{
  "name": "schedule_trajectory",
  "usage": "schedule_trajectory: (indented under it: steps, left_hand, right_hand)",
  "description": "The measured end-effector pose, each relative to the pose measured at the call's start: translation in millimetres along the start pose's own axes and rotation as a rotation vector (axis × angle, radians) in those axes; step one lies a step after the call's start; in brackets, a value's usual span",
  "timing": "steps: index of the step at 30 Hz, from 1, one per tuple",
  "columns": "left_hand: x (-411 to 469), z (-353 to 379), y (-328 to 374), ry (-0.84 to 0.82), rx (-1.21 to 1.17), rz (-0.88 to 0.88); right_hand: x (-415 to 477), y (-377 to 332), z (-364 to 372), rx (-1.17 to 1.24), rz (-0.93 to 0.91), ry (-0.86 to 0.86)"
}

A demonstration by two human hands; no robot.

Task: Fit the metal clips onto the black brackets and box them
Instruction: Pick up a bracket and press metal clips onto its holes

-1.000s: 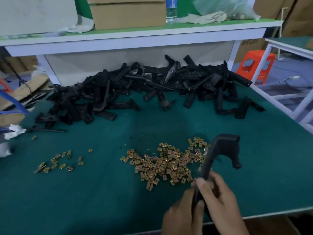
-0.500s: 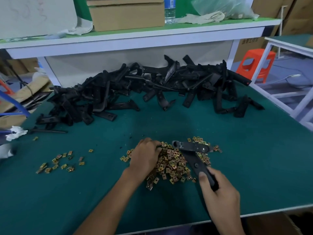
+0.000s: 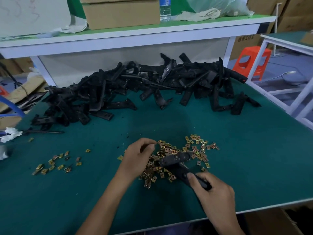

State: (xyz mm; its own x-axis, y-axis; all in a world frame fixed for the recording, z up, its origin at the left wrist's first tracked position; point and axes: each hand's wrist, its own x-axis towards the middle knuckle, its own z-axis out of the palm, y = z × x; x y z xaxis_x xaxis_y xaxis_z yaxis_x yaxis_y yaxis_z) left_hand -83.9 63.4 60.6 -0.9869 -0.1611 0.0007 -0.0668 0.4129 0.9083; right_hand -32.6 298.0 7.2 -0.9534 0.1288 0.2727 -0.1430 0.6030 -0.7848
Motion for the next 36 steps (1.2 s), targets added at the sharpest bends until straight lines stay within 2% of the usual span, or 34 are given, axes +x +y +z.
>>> schedule_trajectory:
  steps: [3,5,16,22,30,36]
  left_hand:
    - [-17.9,0.3,6.3,-0.009,-0.229,-0.086]
    - [-27.4,0.8,7.0,-0.068,-0.273,-0.091]
    - [-38.0,0.0,5.3,-0.094,-0.311,-0.099]
    - [-42.6,4.0,13.5,-0.052,-0.307,-0.077]
    - [-45.8,2.2,12.3,-0.061,-0.306,-0.063]
    - [-43.1,-4.6,12.4,-0.113,-0.159,0.039]
  right_hand:
    - [-0.4,1.3,0.7,0.000,-0.021,-0.002]
    - [-1.0,2.1,0.5,0.004,-0.027,-0.003]
    - [0.0,3.8,0.6,0.054,-0.040,-0.011]
    - [1.4,1.0,-2.0,0.069,-0.032,-0.043]
    - [4.2,-1.1,-4.1,0.131,0.031,-0.057]
    - [9.3,2.5,-6.7,0.192,0.071,-0.121]
